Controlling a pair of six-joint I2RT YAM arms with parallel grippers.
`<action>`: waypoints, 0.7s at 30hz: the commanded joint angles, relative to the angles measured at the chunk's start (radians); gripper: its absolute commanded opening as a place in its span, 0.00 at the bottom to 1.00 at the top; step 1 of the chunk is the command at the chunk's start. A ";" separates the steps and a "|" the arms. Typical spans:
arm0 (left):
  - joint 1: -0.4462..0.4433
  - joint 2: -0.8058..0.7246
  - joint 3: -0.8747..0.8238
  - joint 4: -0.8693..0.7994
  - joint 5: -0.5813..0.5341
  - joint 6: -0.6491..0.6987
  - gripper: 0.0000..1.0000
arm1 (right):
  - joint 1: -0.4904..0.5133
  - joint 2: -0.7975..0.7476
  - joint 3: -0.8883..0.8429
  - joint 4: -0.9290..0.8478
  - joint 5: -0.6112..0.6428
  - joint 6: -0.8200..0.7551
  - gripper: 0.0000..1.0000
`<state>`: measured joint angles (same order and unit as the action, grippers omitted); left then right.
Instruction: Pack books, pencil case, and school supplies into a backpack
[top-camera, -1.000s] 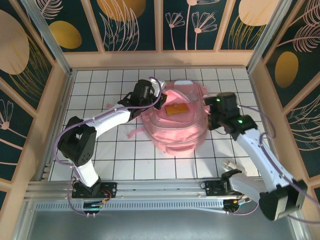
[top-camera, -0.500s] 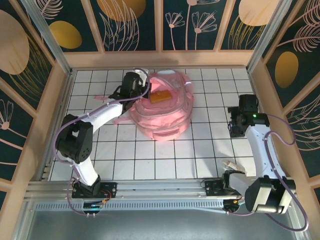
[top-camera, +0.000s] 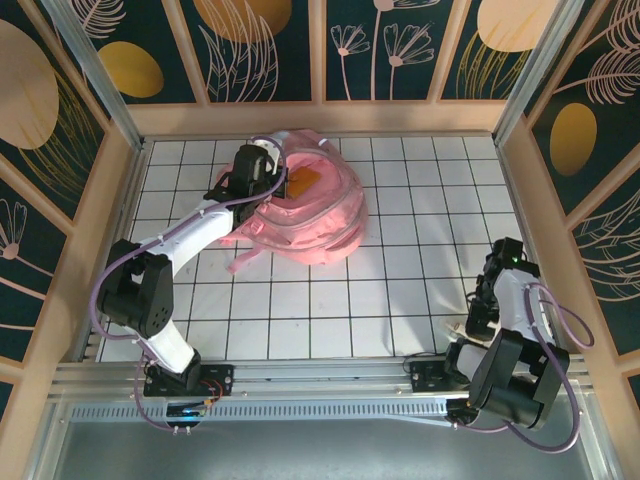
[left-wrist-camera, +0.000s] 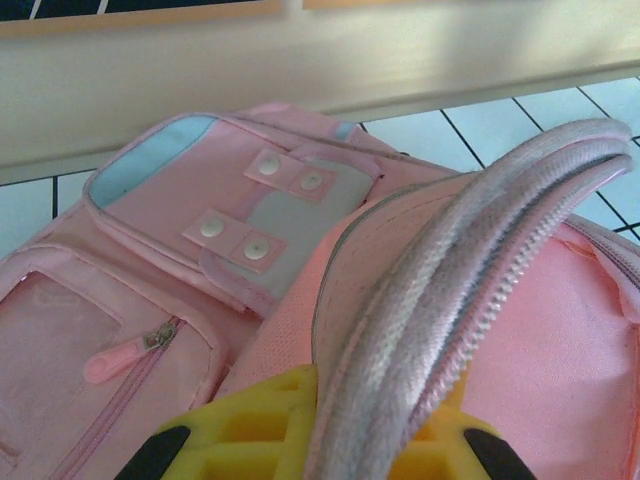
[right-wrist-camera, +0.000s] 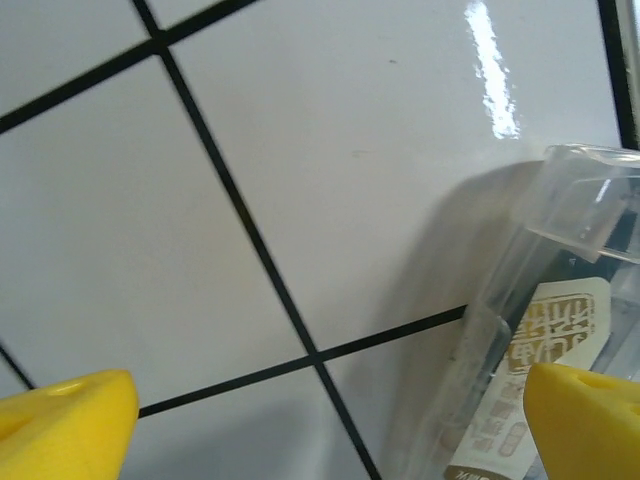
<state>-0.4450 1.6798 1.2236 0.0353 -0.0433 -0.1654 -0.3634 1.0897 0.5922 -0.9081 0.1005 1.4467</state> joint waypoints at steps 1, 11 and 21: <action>0.002 -0.046 0.046 0.001 -0.001 0.007 0.00 | -0.030 -0.005 -0.043 0.016 -0.010 0.035 0.99; 0.002 -0.089 -0.015 0.057 0.024 -0.025 0.00 | -0.063 0.109 -0.123 0.116 -0.023 0.041 0.89; 0.002 -0.113 -0.069 0.088 0.012 -0.021 0.00 | -0.020 0.141 0.018 0.237 0.000 -0.066 0.56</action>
<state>-0.4450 1.6287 1.1648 0.0460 -0.0280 -0.1627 -0.4065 1.1900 0.5865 -0.9459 0.0792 1.4258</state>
